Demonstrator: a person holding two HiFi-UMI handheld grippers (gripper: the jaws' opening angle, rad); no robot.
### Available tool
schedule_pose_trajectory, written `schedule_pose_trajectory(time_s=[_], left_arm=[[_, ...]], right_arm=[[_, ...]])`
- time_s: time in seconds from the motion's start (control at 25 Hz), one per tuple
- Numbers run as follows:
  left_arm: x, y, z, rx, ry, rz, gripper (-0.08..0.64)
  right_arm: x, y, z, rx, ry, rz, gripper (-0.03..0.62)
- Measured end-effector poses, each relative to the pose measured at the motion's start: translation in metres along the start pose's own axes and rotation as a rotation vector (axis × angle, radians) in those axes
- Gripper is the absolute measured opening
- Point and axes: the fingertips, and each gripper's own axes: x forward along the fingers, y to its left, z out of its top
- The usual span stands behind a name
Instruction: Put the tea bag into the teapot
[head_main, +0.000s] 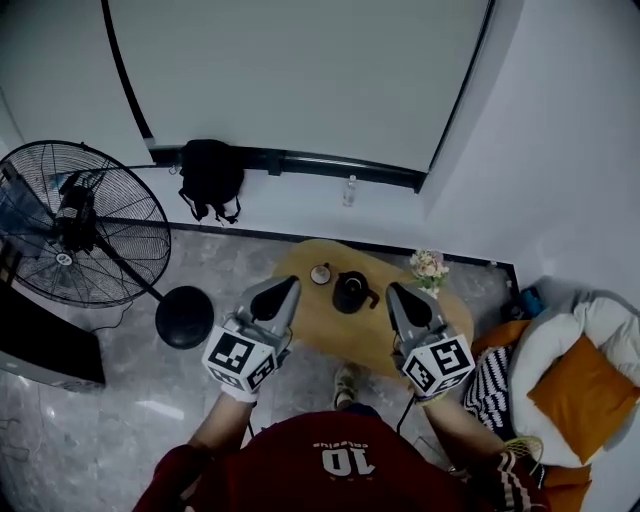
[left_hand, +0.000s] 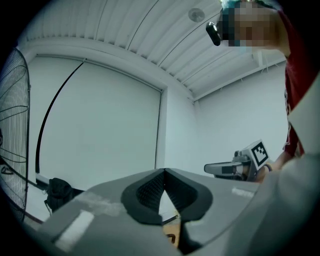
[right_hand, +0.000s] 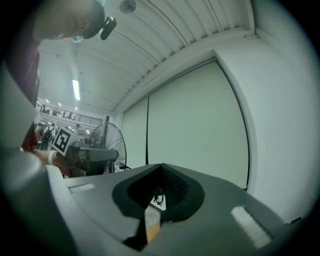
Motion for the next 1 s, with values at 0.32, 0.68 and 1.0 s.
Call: schedule_pose_trajectory(time_s=[0.32, 0.68, 1.0], left_arm=[[-0.012, -0.006, 0.001, -0.015, -0.016, -0.002, 0.002], [-0.016, -0.008, 0.007, -0.001, -0.028, -0.012, 0.002], [-0.025, -0.002, 0.014, 0.003, -0.038, 0.001, 0.002]], right_arm=[[-0.012, 0.016, 0.009, -0.008, -0.014, -0.006, -0.002], [-0.009, 0.021, 0.009, 0.005, -0.024, -0.002, -0.002], [-0.004, 0.027, 0.01, 0.018, -0.026, 0.013, -0.002]])
